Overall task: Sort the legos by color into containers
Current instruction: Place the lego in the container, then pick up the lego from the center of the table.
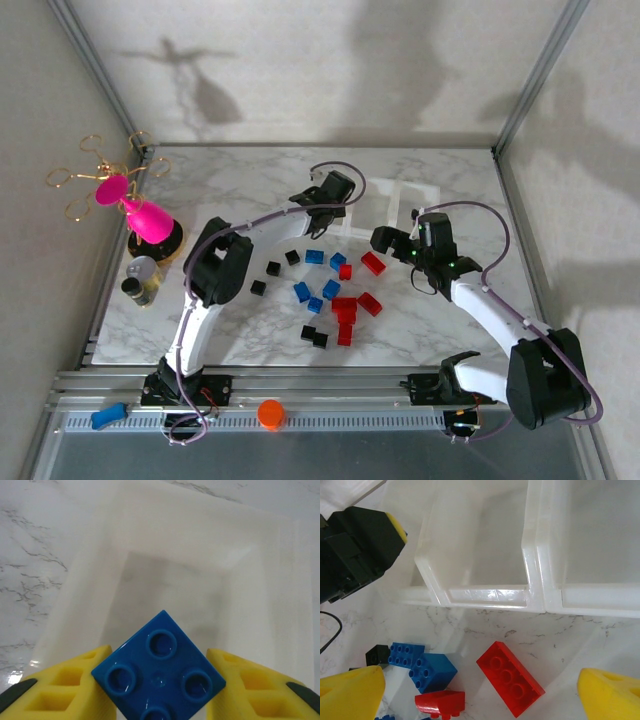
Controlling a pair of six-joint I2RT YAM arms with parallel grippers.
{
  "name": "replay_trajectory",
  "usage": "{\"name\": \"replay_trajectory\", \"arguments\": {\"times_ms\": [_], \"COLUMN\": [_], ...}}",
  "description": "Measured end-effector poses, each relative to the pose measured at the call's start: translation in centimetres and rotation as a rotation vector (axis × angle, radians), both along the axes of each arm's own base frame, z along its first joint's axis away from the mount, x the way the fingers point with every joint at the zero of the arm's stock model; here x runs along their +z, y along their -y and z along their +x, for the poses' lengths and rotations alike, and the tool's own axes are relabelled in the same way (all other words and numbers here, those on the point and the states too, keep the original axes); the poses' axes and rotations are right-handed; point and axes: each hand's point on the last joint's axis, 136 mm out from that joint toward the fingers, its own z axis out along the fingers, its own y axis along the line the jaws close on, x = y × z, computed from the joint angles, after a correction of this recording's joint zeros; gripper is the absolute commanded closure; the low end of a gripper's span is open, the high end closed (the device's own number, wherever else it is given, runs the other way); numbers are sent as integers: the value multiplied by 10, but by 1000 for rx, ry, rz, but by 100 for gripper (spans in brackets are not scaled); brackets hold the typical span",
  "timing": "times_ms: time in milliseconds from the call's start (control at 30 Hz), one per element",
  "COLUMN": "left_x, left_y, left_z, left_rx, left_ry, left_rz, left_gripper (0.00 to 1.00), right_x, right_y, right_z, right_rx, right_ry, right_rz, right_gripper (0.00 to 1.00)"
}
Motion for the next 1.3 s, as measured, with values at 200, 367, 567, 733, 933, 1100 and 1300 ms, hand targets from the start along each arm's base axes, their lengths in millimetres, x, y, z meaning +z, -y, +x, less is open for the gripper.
{"name": "replay_trajectory", "arguments": {"times_ms": [200,367,567,733,933,1100,1300], "left_x": [-5,-5,6,35,66,63,41], "left_y": [4,5,8,8,9,6,7], "left_z": [2,1,2,1,-5,-34,-97], "left_rx": [-20,-32,-43,-53,-72,-106,-188], "left_ry": [-6,-11,5,44,77,42,-39], "left_rz": [10,1,-15,-41,-83,-72,-33], "left_gripper": [55,51,46,43,43,43,42], "right_x": [-2,7,13,23,30,33,21], "right_y": [0,-2,-6,-6,-5,-4,-4], "right_z": [1,6,7,6,0,-12,-32], "right_rx": [1,6,22,28,37,57,81], "right_ry": [-5,11,22,48,56,41,-1], "right_rz": [-4,5,14,21,22,25,23], "right_gripper": [1,1,1,1,1,1,1]}}
